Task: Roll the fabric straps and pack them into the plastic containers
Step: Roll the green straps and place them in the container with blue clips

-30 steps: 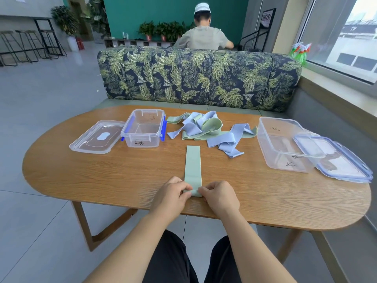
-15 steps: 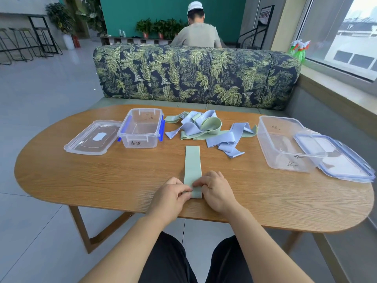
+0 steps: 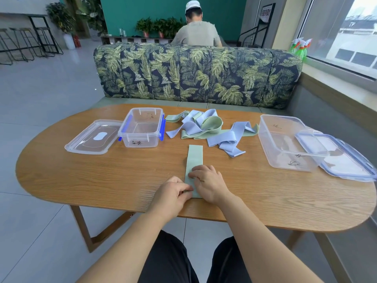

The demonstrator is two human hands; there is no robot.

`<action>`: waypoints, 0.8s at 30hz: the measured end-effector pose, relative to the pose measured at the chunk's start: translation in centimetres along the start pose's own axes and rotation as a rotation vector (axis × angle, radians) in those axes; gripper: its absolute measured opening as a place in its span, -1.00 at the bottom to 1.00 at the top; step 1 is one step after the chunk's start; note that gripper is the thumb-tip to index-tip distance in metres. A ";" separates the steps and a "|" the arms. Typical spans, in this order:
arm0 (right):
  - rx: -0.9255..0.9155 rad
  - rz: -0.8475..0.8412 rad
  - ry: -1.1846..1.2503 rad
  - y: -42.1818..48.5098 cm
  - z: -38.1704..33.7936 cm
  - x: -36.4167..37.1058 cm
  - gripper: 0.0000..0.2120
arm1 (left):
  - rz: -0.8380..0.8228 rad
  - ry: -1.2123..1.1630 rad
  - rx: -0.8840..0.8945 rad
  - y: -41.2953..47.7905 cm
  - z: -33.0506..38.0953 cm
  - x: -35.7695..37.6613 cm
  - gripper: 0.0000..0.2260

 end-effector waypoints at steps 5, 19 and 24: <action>0.109 -0.002 -0.030 1.1 1.4 -0.9 -0.65 | -0.027 -0.003 -0.007 0.1 0.0 0.0 -0.83; 0.540 0.242 0.955 -1.1 3.0 -0.5 -0.62 | -0.095 -0.001 -0.057 0.0 -0.1 -0.3 -0.78; 0.500 0.371 1.025 -1.5 3.2 -1.9 -0.68 | -0.094 -0.010 -0.056 0.1 -0.1 -0.3 -0.77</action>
Point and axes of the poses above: each hand's wrist, its own y-axis towards the middle knuckle, its own x-axis out of the palm, z = x × y, the point moved 5 cm from there along y, towards the middle knuckle, and after that the axes turned 3 degrees about -x, right-handed, at the moved point
